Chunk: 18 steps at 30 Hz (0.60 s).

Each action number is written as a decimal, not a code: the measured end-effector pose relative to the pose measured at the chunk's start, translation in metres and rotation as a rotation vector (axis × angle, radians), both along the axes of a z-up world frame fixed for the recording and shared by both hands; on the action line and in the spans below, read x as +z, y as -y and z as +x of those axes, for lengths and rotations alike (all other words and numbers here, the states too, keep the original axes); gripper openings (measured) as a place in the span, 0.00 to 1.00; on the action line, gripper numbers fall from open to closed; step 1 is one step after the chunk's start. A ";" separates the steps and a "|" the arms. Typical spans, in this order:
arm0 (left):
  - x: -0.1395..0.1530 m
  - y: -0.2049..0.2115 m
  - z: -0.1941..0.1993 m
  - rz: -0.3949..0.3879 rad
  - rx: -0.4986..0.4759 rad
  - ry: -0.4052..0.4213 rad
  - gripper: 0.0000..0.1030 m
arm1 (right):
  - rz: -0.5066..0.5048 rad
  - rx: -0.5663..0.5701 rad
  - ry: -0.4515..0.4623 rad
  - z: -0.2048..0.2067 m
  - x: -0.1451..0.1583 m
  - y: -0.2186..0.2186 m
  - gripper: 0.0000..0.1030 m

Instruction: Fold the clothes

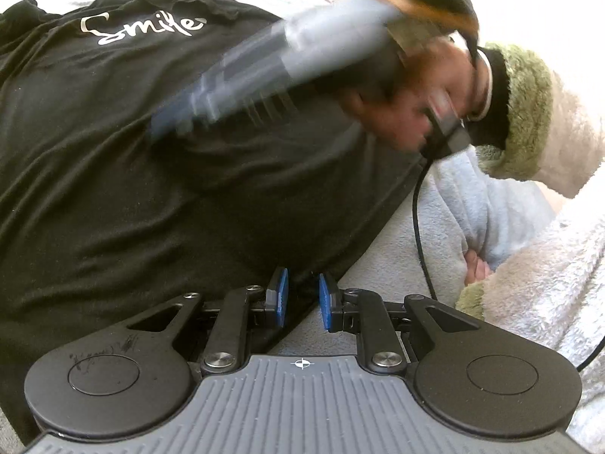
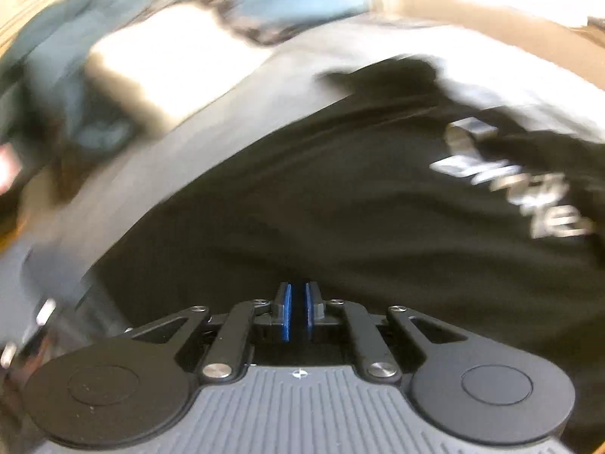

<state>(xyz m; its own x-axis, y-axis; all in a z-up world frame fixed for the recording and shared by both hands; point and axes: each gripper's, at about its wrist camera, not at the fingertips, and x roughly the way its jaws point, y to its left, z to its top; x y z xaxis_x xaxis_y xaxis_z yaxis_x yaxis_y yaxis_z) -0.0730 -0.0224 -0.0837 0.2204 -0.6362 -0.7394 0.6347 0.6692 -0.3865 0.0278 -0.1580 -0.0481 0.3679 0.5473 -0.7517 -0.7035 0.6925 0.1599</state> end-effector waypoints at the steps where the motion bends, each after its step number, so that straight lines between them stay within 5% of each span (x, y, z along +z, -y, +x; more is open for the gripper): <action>1: 0.000 0.000 0.000 0.002 -0.001 0.001 0.17 | 0.014 0.002 -0.015 0.003 0.004 0.004 0.09; 7: 0.001 0.000 -0.003 0.000 -0.014 0.008 0.18 | 0.032 0.325 -0.155 -0.025 -0.003 -0.017 0.09; 12: 0.001 -0.003 -0.005 0.000 -0.017 0.011 0.19 | 0.129 -0.003 -0.154 0.023 -0.014 -0.001 0.07; 15: 0.003 -0.006 -0.007 0.001 -0.017 0.011 0.19 | 0.136 -0.024 -0.147 0.024 0.000 0.012 0.10; 18: 0.002 -0.008 -0.007 -0.001 -0.016 0.009 0.19 | 0.165 0.120 -0.228 0.010 0.006 0.018 0.10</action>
<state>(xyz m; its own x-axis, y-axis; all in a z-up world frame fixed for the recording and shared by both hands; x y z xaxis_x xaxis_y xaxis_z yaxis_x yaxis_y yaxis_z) -0.0798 -0.0142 -0.0820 0.2165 -0.6407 -0.7366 0.6487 0.6583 -0.3819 0.0377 -0.1765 -0.0419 0.1248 0.6980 -0.7051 -0.7120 0.5580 0.4263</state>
